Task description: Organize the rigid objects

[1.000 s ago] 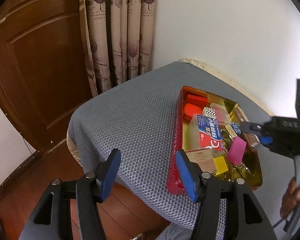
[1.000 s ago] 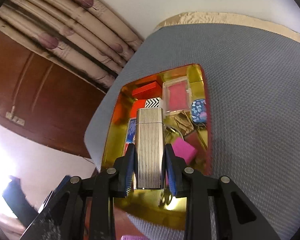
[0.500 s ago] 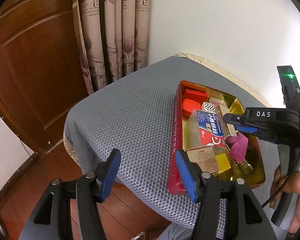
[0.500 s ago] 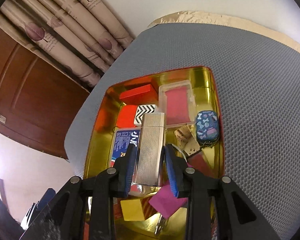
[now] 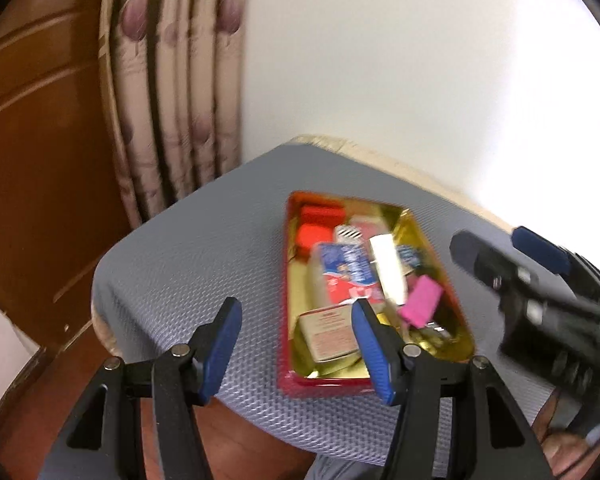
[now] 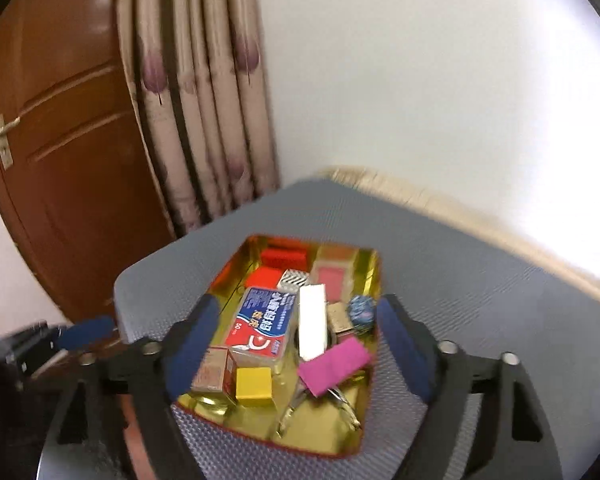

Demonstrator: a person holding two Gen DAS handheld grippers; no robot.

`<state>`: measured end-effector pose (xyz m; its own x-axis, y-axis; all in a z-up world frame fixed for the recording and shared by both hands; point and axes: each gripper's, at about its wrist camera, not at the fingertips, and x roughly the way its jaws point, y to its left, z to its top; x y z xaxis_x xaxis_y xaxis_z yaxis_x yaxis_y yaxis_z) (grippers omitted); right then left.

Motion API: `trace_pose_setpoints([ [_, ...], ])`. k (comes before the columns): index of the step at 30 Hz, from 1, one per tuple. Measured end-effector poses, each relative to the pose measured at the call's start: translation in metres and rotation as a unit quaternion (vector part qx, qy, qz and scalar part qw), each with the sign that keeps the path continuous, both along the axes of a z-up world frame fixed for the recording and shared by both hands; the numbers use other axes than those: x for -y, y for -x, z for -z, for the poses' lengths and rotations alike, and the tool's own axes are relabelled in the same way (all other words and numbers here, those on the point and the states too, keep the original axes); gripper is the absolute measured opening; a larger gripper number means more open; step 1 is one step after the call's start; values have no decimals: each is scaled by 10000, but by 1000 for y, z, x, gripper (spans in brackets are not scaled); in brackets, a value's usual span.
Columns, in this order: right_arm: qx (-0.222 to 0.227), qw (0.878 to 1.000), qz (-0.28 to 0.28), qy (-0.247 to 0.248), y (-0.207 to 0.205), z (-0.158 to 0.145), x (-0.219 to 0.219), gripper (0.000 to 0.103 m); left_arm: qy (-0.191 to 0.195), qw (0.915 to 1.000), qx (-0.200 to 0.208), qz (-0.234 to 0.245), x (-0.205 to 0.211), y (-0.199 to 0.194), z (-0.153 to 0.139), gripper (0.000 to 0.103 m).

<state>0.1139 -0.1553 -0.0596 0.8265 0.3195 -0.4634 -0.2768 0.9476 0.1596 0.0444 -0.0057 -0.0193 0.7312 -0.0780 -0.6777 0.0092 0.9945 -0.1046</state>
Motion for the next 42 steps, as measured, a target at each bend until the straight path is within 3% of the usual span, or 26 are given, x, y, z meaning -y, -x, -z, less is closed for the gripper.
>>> trace_pose_setpoints([
  [8, 683, 9948, 738, 161, 45, -20, 23, 101, -177, 9986, 497, 96, 13, 18, -17, 58],
  [13, 855, 9921, 910, 90, 67, -32, 38, 102, -220, 9982, 566, -8, 14, 23, -22, 58],
  [28, 1091, 9901, 873, 150, 107, -48, 39, 102, -394, 9932, 1096, 21, 22, 47, -38, 58],
  [40, 1082, 9899, 904, 119, 114, -52, 47, 102, -350, 9940, 1038, 54, 21, 45, -40, 60],
  [42, 1027, 9905, 903, 126, 113, -50, 47, 102, -387, 9942, 1002, 38, 22, 44, -38, 64],
])
